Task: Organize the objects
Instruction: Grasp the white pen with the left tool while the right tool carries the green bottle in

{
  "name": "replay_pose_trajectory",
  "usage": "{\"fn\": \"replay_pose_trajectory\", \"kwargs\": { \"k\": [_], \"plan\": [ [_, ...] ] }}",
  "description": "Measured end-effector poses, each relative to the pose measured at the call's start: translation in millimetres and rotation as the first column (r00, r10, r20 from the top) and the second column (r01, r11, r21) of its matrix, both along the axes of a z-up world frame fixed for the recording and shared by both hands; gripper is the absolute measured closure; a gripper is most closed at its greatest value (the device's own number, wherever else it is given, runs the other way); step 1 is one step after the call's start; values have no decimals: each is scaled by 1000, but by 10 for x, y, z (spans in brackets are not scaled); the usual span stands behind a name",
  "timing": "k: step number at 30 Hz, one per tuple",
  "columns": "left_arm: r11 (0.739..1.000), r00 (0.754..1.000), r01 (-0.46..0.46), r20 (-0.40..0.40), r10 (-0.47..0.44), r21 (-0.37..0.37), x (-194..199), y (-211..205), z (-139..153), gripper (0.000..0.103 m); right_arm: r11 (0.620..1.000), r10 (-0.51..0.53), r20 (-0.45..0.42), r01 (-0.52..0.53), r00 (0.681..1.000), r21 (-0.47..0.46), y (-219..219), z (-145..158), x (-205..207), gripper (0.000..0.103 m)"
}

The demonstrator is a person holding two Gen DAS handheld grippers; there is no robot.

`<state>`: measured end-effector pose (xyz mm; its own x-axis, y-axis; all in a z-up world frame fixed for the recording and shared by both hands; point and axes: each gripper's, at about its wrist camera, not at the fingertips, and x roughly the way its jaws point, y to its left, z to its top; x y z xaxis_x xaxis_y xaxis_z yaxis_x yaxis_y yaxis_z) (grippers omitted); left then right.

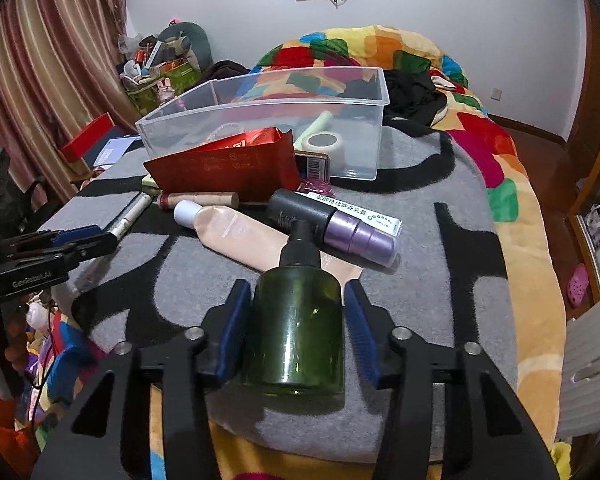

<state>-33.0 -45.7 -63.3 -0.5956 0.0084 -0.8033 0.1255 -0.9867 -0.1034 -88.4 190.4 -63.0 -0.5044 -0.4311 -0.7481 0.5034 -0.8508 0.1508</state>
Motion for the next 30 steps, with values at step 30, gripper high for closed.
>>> {"fn": "replay_pose_trajectory", "kwargs": {
  "k": [30],
  "plan": [
    [997, 966, 72, -248, -78, -35, 26, 27, 747, 93, 997, -39, -189, 24, 981, -80, -129, 735, -140, 65]
  ]
}}
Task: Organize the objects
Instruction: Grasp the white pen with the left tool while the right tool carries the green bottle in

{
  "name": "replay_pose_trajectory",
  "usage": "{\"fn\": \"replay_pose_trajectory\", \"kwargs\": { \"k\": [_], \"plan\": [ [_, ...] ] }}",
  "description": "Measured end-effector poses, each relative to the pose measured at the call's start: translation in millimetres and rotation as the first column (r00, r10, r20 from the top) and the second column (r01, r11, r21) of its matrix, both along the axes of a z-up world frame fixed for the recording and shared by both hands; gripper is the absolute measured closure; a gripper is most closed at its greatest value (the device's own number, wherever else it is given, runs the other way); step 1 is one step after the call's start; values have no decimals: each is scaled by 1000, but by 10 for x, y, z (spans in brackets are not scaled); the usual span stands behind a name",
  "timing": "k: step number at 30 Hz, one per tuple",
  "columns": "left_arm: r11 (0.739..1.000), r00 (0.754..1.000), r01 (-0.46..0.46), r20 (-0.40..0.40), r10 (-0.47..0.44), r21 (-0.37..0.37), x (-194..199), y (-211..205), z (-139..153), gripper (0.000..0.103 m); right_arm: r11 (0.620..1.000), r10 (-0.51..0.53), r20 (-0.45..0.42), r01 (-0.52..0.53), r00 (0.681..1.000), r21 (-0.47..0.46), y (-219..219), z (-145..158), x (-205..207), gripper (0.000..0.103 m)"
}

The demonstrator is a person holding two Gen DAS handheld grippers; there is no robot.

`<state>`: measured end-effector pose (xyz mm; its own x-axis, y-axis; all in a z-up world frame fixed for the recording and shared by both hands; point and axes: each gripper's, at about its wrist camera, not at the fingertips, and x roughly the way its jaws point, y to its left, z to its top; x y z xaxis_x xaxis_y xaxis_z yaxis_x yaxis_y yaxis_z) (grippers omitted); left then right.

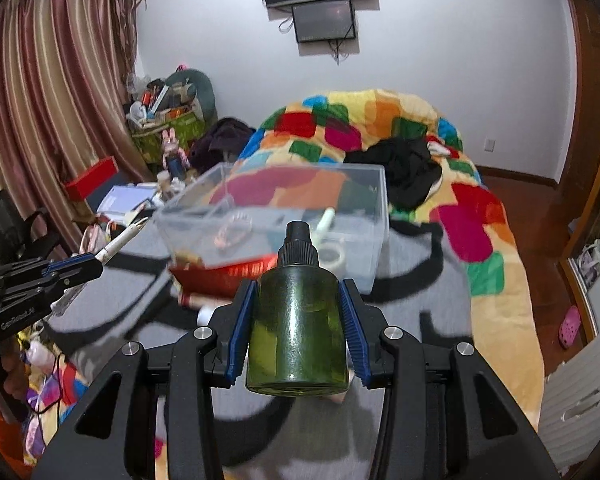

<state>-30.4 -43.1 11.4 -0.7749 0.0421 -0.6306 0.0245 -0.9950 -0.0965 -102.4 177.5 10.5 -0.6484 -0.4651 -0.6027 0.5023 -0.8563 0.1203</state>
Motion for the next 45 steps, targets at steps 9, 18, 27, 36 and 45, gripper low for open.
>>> {"fn": "replay_pose_trajectory", "kwargs": {
  "k": [9, 18, 27, 36, 45],
  "plan": [
    [998, 999, 1, 32, -3, 70, -533, -130, -60, 93, 999, -35, 9, 35, 999, -35, -101, 107, -427, 65],
    [992, 995, 25, 97, -37, 124, -1019, -207, -118, 93, 998, -54, 66, 55, 996, -20, -262, 6, -894, 65],
    [988, 982, 69, 167, -92, 138, -1416, -140, -181, 93, 1000, 19, 151, -22, 988, 18, -517, -163, -1211, 65],
    [986, 973, 104, 191, -128, 128, -1536, -30, -230, 93, 991, 88, 168, -103, 982, 81, -782, -263, -1209, 65],
    [989, 982, 103, 145, -118, 108, -1345, -57, -94, 84, 992, 96, 146, -106, 985, 63, -662, -170, -1100, 58]
  ]
}}
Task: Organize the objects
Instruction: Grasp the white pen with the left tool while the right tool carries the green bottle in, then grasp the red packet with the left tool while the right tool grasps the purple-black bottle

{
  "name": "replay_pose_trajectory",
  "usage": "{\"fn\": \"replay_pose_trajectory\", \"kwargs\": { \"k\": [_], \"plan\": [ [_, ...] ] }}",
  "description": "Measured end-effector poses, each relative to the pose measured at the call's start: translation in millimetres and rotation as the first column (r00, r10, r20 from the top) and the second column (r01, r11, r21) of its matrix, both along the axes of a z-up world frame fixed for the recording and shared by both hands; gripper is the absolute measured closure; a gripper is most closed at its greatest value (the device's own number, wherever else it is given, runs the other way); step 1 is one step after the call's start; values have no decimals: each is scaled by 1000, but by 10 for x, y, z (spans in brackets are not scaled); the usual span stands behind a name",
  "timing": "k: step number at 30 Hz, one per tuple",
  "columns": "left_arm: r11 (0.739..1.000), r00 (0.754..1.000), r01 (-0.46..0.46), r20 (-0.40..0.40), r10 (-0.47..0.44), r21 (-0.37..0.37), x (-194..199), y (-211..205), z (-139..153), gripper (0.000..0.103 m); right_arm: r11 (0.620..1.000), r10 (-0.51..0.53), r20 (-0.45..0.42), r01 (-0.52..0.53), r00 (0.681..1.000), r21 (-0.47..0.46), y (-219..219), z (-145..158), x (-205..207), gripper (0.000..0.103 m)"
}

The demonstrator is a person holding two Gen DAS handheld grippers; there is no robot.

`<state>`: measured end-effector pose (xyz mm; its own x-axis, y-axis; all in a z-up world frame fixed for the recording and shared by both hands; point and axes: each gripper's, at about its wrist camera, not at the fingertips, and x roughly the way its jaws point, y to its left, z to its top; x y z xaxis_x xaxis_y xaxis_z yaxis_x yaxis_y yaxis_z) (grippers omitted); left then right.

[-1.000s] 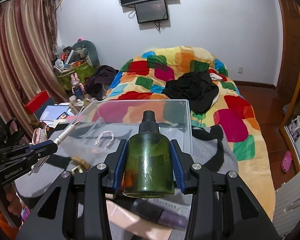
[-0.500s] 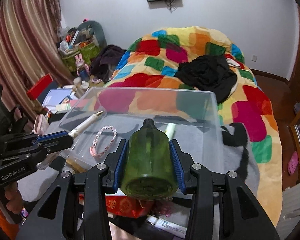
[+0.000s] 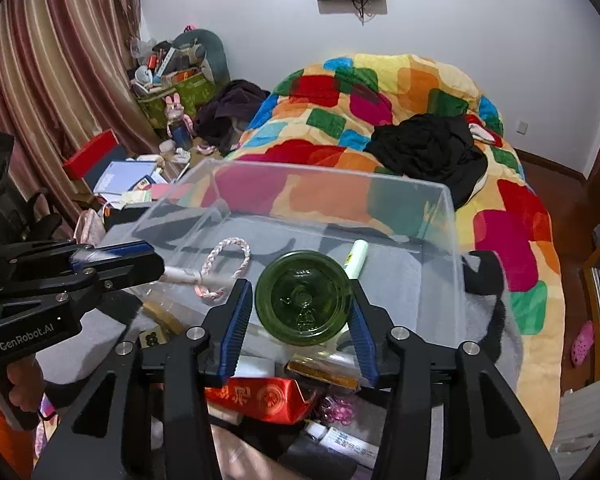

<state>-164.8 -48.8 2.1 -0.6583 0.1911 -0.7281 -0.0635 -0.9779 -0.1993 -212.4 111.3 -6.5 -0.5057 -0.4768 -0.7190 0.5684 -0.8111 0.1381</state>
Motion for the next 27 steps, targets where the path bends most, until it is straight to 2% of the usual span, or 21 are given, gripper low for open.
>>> {"fn": "replay_pose_trajectory", "kwargs": {
  "k": [5, 10, 12, 16, 20, 27],
  "plan": [
    [1000, 999, -17, -38, 17, -17, 152, -22, 104, 68, 1000, -20, -40, 19, 999, -24, 157, 144, 110, 50],
    [999, 998, -21, -63, 19, -29, 341, -15, 135, 54, 999, -42, -67, 39, 997, -36, 331, 220, 217, 48],
    [999, 998, -16, -65, 14, -31, 420, 5, 123, 48, 998, -48, -81, 45, 996, -34, 413, 229, 278, 44],
    [999, 998, 5, -55, -8, -39, 546, 60, 56, 46, 998, -61, -91, 59, 994, -25, 571, 190, 377, 41],
    [998, 999, 31, -19, -32, -49, 568, 132, -85, 40, 998, -57, -64, 57, 996, 4, 715, 46, 450, 34],
    [996, 993, 85, 79, -87, 20, 320, 259, -328, 40, 998, -8, 36, 5, 999, 69, 776, -354, 498, 34]
  ]
}}
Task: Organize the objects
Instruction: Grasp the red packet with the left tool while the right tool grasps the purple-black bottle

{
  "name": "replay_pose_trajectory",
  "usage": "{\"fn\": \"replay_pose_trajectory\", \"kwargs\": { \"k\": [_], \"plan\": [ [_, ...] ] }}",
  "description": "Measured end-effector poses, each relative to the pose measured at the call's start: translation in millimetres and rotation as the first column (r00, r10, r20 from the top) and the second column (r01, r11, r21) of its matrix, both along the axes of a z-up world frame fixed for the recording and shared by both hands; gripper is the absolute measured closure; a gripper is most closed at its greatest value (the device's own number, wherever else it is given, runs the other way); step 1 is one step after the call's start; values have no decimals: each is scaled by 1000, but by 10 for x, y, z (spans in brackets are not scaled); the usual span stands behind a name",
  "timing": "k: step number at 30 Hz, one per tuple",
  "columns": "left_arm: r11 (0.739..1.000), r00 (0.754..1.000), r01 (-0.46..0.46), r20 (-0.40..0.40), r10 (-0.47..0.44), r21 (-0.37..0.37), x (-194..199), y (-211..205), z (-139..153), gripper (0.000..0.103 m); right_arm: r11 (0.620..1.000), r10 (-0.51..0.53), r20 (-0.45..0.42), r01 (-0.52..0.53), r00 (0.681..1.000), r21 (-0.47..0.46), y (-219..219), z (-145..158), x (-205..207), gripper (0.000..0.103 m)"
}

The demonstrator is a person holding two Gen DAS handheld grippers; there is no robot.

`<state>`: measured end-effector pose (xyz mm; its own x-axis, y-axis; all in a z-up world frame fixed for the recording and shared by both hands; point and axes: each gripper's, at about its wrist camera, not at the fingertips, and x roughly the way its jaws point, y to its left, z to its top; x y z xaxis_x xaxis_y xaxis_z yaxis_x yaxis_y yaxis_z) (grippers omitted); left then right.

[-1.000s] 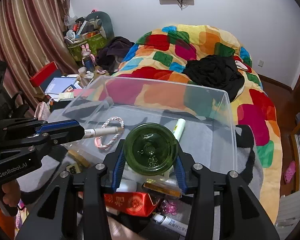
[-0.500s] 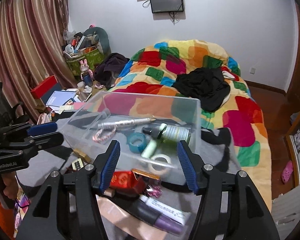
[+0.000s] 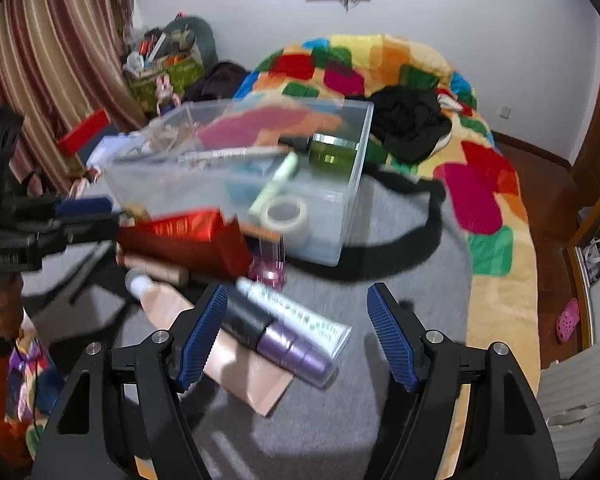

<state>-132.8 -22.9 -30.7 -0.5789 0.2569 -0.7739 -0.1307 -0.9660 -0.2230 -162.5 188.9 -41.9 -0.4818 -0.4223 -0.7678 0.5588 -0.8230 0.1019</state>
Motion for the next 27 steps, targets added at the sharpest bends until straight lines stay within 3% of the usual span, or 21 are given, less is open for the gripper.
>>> {"fn": "replay_pose_trajectory", "kwargs": {
  "k": [10, 13, 16, 21, 27],
  "plan": [
    [988, 988, 140, 66, -136, -64, -254, 411, -112, 39, 996, 82, 34, -83, 996, 26, -179, -224, 81, 35],
    [984, 985, 156, 90, -148, -82, -314, 475, -215, 39, 996, 85, 27, -85, 996, 25, -184, -232, 90, 45],
    [985, 986, 153, 80, -146, -79, -303, 473, -259, 42, 996, 94, 42, -94, 995, -3, -142, -207, 89, 61],
    [983, 985, 170, 51, -167, -68, -163, 476, -215, 72, 995, 95, 58, -94, 994, -18, -90, -199, 108, 71],
    [981, 987, 158, 14, -158, -116, 56, 454, -121, 92, 996, 94, 57, -93, 994, -15, -70, -178, 190, 77]
  ]
}}
